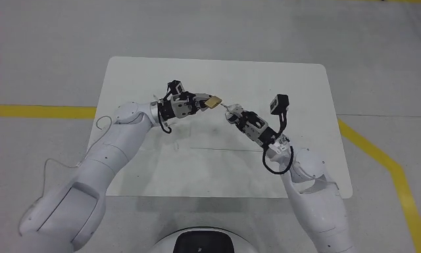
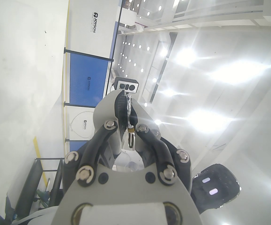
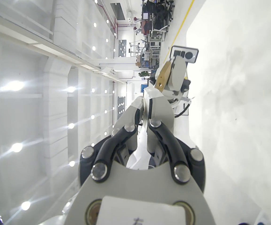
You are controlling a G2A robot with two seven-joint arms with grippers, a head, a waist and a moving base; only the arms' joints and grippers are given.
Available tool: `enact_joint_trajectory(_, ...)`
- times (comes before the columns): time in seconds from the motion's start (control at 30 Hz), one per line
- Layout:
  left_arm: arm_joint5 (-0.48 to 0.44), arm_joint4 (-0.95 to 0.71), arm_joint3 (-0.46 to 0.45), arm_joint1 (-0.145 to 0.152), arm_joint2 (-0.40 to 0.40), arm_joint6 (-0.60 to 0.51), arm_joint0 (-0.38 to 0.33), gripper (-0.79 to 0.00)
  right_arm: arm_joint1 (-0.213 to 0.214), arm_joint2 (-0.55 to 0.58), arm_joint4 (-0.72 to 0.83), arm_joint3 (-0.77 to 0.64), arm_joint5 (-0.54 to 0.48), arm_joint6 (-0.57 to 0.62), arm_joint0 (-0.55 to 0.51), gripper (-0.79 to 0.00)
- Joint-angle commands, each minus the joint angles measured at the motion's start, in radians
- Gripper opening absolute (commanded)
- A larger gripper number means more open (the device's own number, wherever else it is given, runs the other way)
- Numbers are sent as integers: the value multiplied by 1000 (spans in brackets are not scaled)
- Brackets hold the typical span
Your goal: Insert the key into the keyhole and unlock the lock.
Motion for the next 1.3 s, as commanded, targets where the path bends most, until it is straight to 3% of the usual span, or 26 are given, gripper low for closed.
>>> enact_joint_trajectory(0.0,-1,-1,5,-3,-3,-6,-1,-785,-1,-8,3,-22,57,-20,-4,-785)
enact_joint_trajectory(0.47,-2,24,25,-15,-27,-21,-2,-785,-4,-28,0,-102,187,-133,-37,-785)
enact_joint_trajectory(1.27,-23,104,21,-22,-60,-29,-2,-785,-5,-35,-59,-112,245,-199,-24,-785)
